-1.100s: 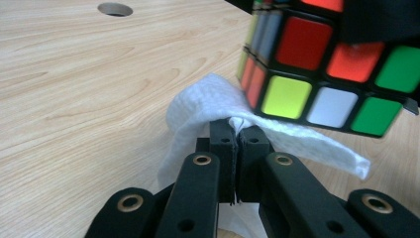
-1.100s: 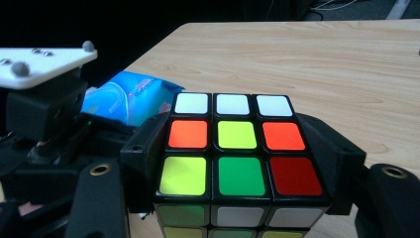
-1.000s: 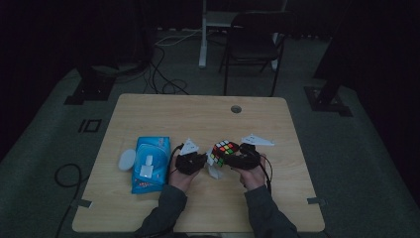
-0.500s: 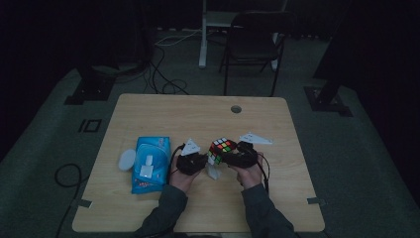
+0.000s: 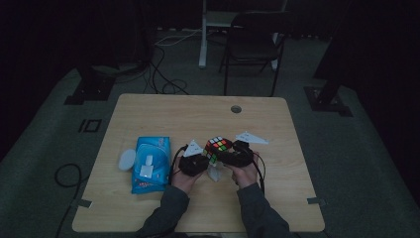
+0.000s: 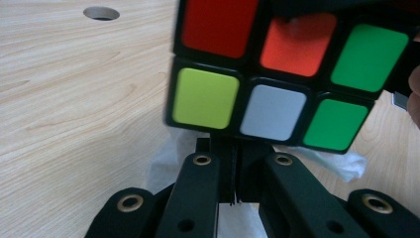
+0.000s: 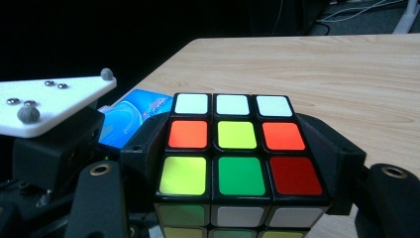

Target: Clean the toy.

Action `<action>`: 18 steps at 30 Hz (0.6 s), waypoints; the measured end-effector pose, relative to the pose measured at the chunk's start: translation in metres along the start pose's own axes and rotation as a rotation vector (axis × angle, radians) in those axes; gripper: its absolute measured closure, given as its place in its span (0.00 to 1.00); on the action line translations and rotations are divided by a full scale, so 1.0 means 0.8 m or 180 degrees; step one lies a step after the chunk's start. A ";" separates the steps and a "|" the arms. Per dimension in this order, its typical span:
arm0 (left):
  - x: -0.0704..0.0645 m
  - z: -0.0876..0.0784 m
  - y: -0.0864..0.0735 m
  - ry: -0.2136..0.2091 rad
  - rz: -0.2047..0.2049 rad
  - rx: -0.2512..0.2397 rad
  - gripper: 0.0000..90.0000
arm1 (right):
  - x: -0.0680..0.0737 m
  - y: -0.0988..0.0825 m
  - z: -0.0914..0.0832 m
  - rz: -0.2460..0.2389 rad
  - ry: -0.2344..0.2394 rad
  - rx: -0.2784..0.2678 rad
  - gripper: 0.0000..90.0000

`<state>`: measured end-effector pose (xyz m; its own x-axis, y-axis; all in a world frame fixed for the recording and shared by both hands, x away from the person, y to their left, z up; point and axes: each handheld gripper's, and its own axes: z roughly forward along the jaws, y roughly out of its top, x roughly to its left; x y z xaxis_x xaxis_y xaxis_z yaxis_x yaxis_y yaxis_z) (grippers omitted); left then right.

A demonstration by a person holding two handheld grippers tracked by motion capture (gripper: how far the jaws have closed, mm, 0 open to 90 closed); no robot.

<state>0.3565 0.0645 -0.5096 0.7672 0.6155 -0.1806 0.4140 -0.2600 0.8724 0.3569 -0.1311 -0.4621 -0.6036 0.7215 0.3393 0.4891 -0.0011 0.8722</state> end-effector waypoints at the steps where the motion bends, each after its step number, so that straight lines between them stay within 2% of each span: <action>1: -0.001 0.000 0.000 -0.0013 0.0008 -0.0009 0.99 | 0.001 0.001 0.001 0.0009 0.0000 0.0001 0.38; 9: -0.009 0.003 0.001 -0.0099 0.0076 -0.0012 0.99 | 0.002 0.005 0.005 0.0024 -0.0003 -0.0037 0.38; 18: -0.004 -0.004 0.002 -0.0034 0.0068 -0.0021 0.99 | -0.008 0.006 0.003 -0.0030 -0.0138 -0.0019 0.38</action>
<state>0.3534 0.0645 -0.5068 0.7809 0.6019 -0.1667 0.3943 -0.2681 0.8790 0.3649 -0.1341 -0.4610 -0.5802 0.7509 0.3155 0.4796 0.0018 0.8775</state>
